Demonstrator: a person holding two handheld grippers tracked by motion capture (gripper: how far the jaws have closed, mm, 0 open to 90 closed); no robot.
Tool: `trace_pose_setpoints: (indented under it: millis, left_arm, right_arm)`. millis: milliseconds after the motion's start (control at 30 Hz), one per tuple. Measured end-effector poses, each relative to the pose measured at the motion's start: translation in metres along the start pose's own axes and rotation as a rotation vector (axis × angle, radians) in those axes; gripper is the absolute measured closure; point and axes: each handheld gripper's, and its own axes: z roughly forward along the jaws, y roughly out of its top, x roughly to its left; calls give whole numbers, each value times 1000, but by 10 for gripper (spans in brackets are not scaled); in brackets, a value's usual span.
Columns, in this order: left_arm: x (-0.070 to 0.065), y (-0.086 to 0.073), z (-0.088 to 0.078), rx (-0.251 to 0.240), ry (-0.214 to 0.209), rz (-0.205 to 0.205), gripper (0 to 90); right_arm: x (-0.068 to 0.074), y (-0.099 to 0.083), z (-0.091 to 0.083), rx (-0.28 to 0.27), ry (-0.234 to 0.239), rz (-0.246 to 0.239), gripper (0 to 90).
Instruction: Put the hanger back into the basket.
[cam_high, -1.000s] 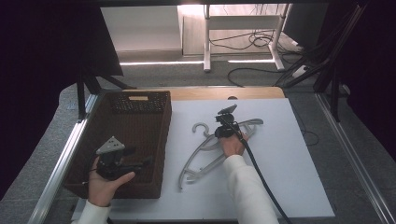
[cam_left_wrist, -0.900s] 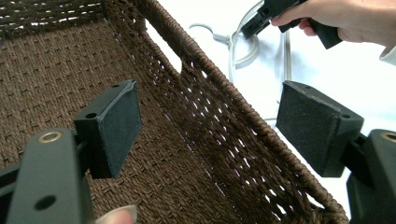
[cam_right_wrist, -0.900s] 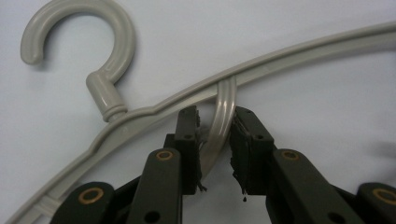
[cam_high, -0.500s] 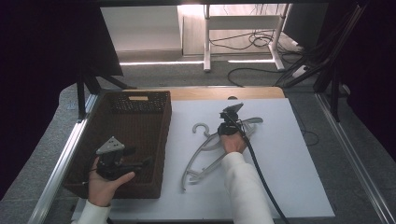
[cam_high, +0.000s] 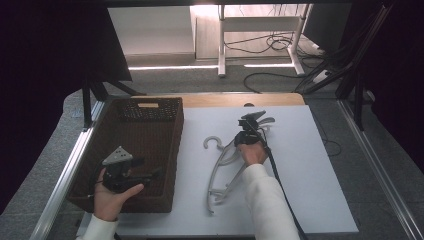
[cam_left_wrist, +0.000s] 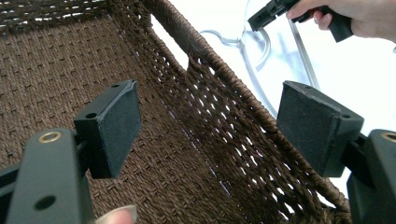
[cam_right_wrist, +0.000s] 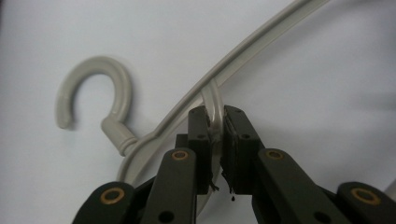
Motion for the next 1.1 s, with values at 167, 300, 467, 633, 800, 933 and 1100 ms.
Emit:
trace_pose_setpoints:
  millis: [167,300,467,633,800,933,1100]
  left_arm:
    - [1,0,0,-2,1,-2,216]
    - [1,0,0,1,2,-3,216]
    - [-1,0,1,3,2,1,216]
    - [-1,0,2,9,4,0,216]
    - [-1,0,3,10,2,2,216]
    - [-1,0,2,3,-12,-11,215]
    - [-4,3,1,-16,-41,-24,219]
  right_arm:
    - [-7,0,-10,-40,122,5,833]
    - [-14,-1,-18,-66,205,12,841]
    - [-21,-3,-30,-108,290,24,844]
    - [-26,-3,-41,-150,354,24,845]
    - [-31,-7,-51,-191,424,33,847]
    - [-35,-13,-61,-227,491,40,848]
    - [-39,-20,-76,-276,568,23,850]
